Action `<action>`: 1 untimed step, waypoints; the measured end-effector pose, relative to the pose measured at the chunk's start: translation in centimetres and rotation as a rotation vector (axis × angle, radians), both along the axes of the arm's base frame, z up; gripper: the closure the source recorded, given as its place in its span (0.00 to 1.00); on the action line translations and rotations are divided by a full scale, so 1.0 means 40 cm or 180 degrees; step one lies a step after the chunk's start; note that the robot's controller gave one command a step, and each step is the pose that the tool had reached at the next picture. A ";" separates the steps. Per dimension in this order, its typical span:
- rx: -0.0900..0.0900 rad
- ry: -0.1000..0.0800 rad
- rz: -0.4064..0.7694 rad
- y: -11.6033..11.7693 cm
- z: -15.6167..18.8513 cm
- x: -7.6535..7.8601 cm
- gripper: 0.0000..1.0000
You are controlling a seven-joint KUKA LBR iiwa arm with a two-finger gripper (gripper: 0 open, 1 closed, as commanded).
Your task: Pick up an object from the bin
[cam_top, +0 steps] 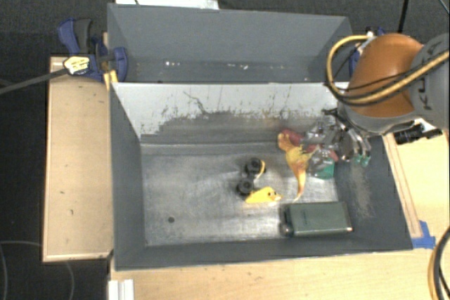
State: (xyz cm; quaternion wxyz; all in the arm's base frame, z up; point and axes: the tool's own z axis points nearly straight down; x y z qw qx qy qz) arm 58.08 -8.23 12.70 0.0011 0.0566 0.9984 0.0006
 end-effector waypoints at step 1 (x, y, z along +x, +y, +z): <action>0.0000 0.0006 0.0000 0.000 0.049 -0.002 1.00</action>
Offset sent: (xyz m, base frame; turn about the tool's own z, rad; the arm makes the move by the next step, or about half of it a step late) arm -0.0002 0.0000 0.0126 0.0000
